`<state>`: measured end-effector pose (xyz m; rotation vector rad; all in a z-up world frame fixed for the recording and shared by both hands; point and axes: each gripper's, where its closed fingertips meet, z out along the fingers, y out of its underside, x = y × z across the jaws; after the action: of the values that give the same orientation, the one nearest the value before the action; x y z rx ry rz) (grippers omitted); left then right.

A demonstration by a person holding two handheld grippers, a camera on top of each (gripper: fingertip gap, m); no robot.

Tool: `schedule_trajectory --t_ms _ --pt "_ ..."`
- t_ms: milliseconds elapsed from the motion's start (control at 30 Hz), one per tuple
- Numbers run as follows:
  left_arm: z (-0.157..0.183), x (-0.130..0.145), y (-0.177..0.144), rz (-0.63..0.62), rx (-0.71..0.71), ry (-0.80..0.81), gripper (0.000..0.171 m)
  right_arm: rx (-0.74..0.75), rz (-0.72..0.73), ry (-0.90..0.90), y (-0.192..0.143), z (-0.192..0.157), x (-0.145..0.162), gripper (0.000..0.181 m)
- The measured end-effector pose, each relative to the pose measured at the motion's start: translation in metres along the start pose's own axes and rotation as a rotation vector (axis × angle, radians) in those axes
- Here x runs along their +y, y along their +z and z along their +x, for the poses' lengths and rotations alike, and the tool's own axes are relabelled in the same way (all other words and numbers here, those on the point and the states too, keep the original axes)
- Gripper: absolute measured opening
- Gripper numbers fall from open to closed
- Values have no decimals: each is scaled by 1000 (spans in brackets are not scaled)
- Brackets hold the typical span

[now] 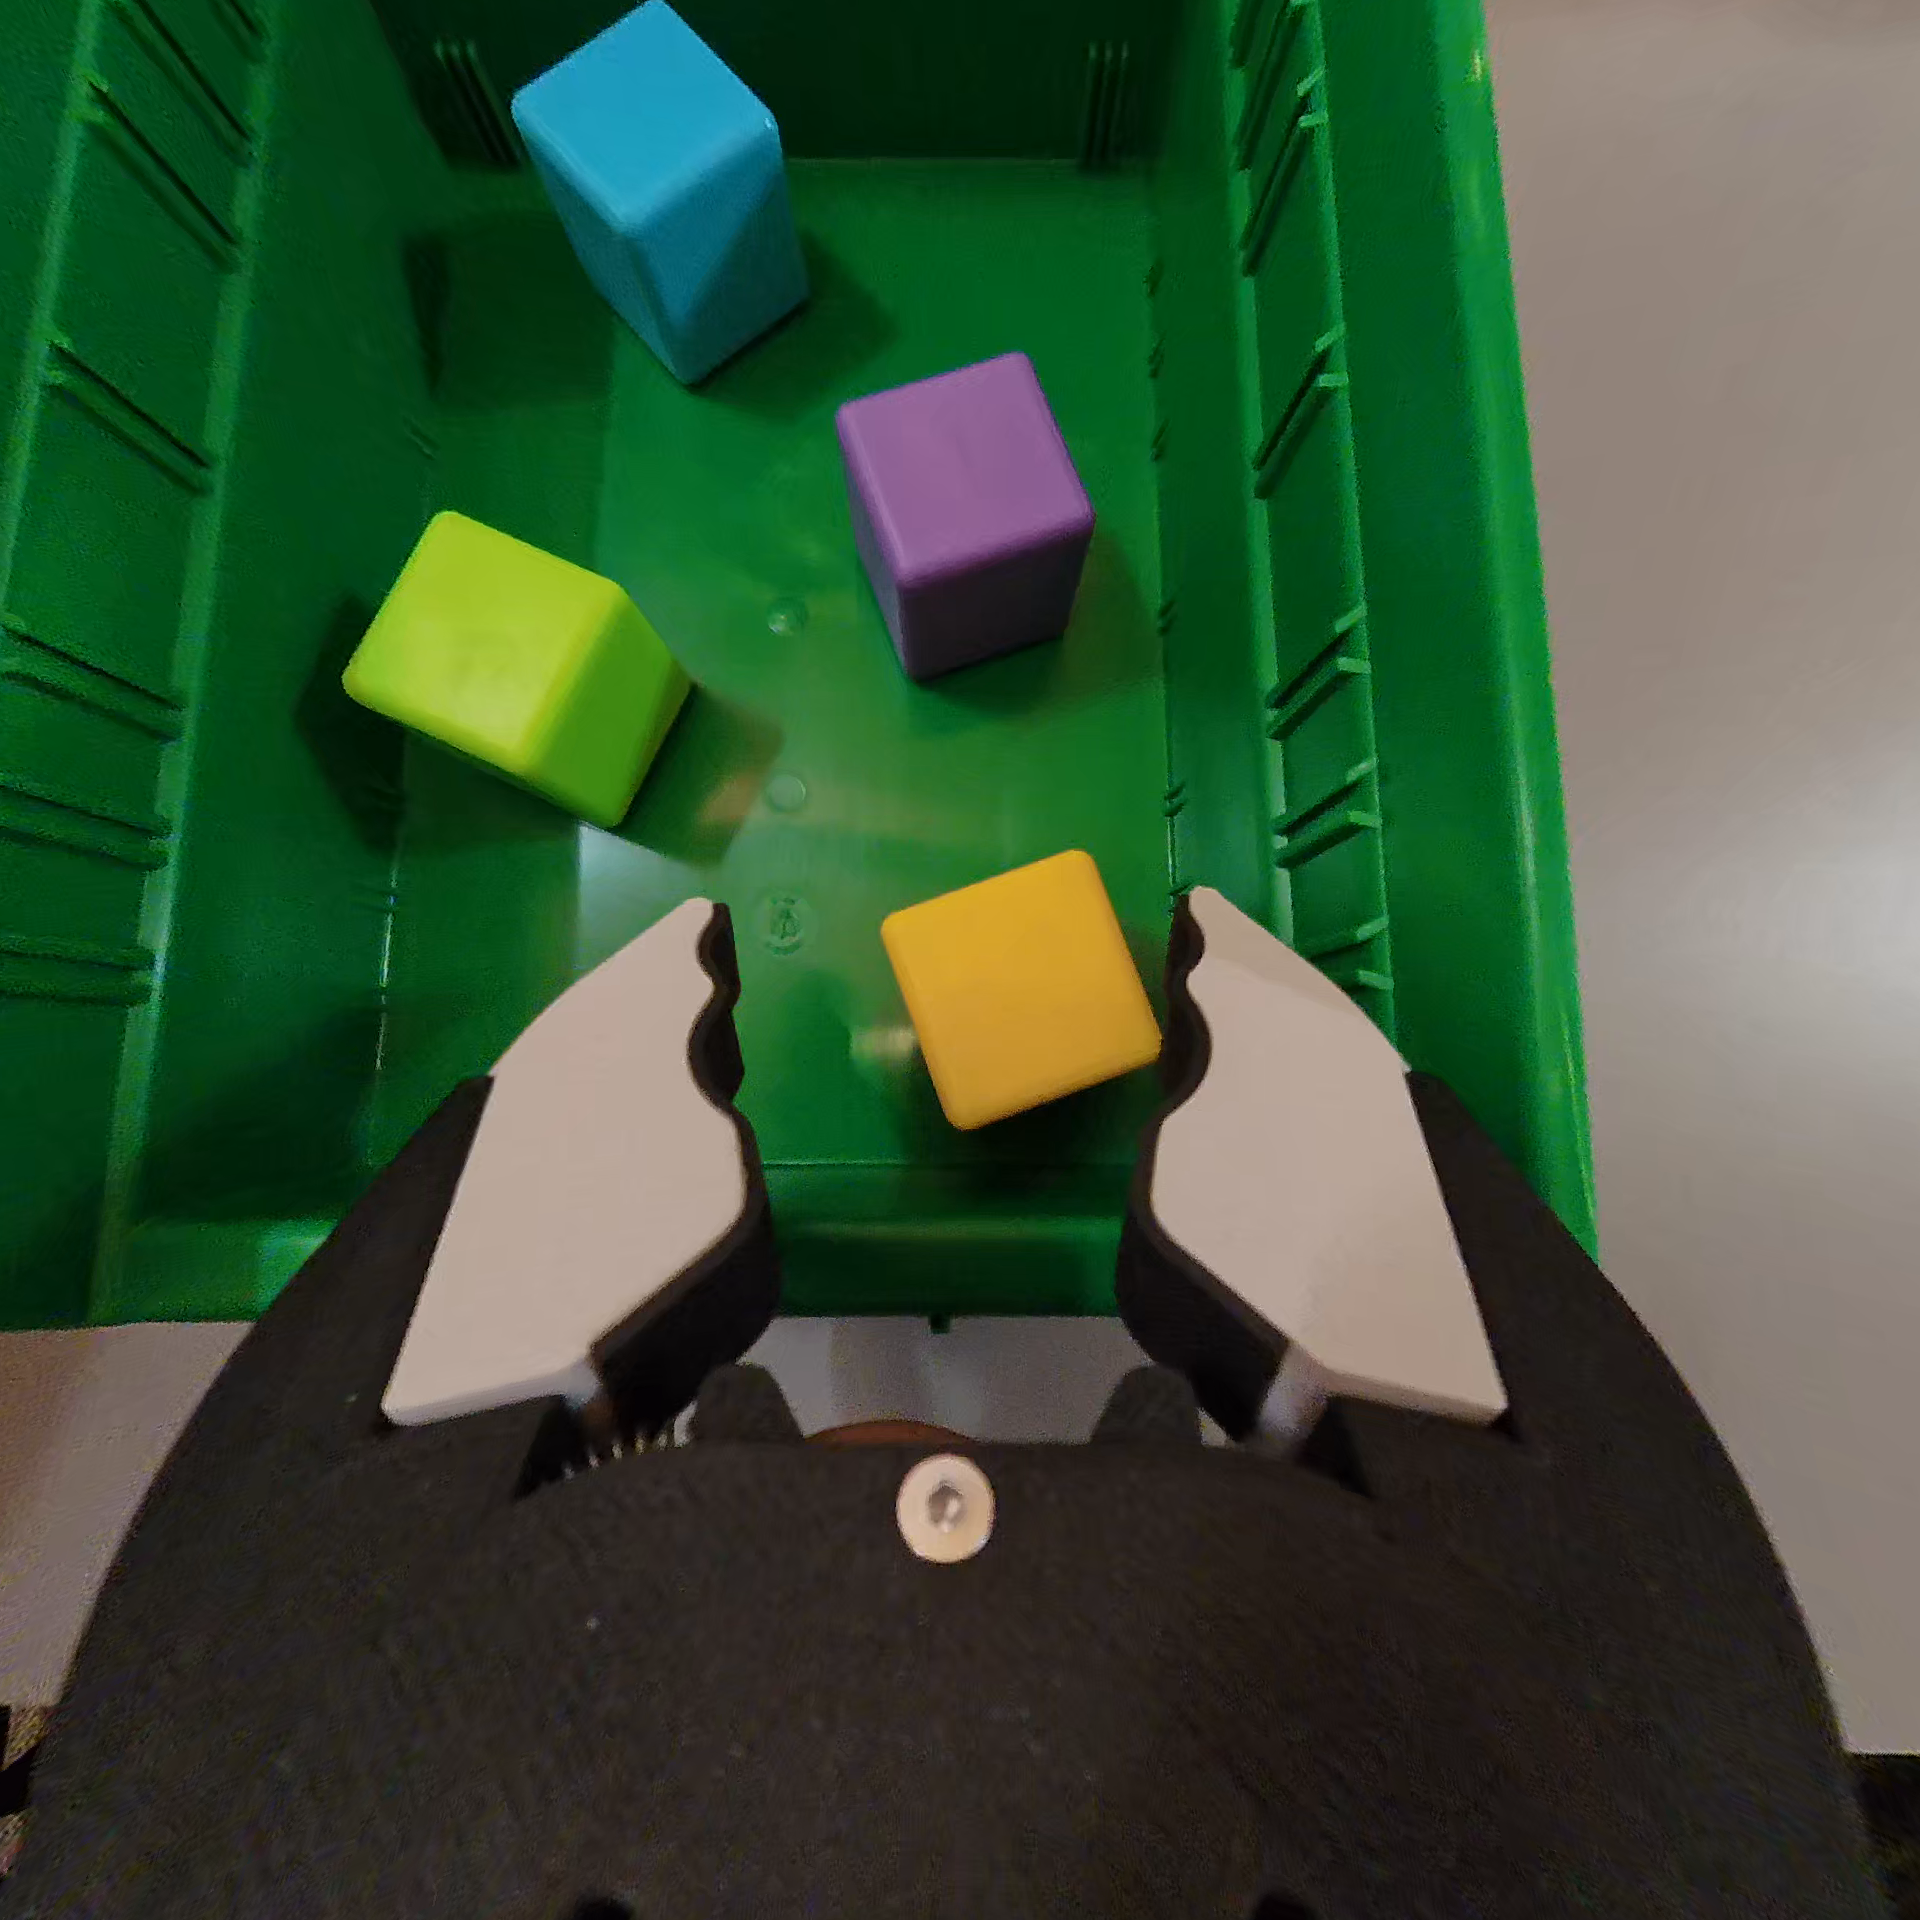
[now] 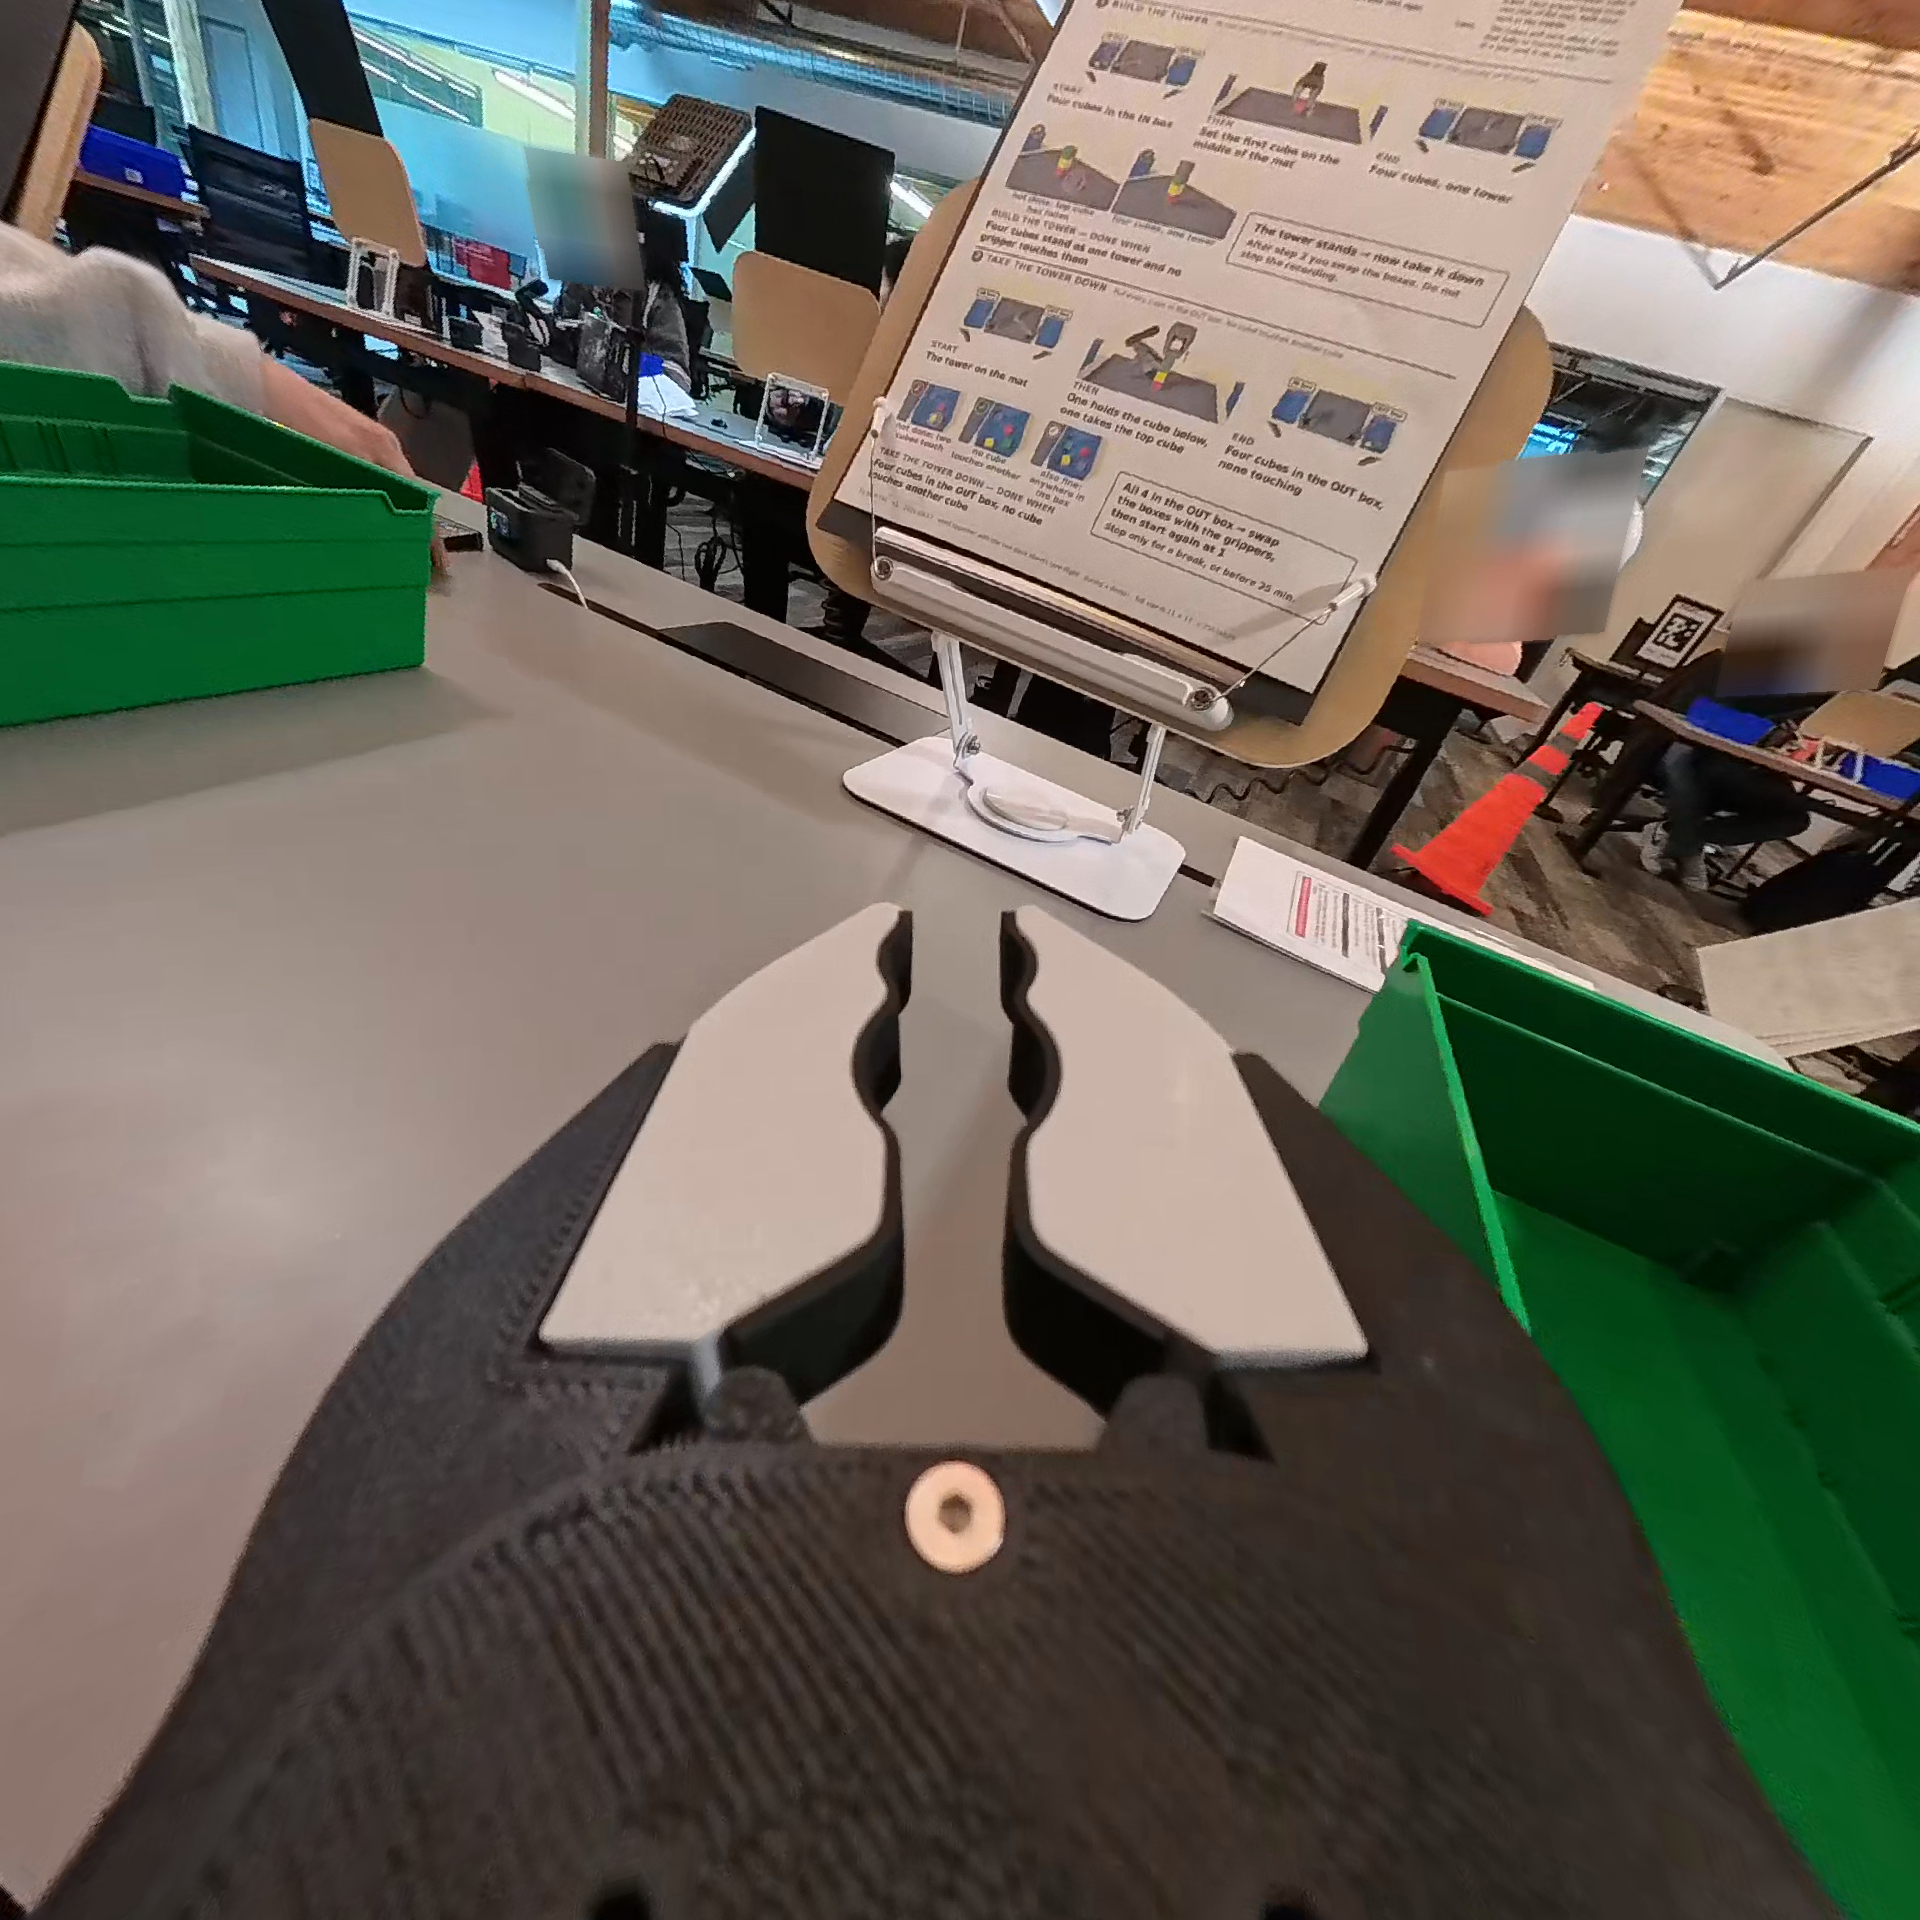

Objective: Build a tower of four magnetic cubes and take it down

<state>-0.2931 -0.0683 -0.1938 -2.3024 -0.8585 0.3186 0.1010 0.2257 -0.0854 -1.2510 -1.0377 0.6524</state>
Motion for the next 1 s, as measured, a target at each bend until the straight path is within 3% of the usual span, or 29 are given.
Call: schedule_trajectory --t_ms 200,367,633,1000 --pt "-5 1 1 -26 0 3 81 -11 -19 -15 2 -3 4 16" --pt "-5 2 0 -55 22 36 60 -13 -32 -1 3 -2 8 16" --pt "2 2 5 -133 66 72 50 -17 -43 -4 4 -3 11 16" --pt "-2 7 5 -230 3 145 51 -14 -56 -25 5 -4 14 16"
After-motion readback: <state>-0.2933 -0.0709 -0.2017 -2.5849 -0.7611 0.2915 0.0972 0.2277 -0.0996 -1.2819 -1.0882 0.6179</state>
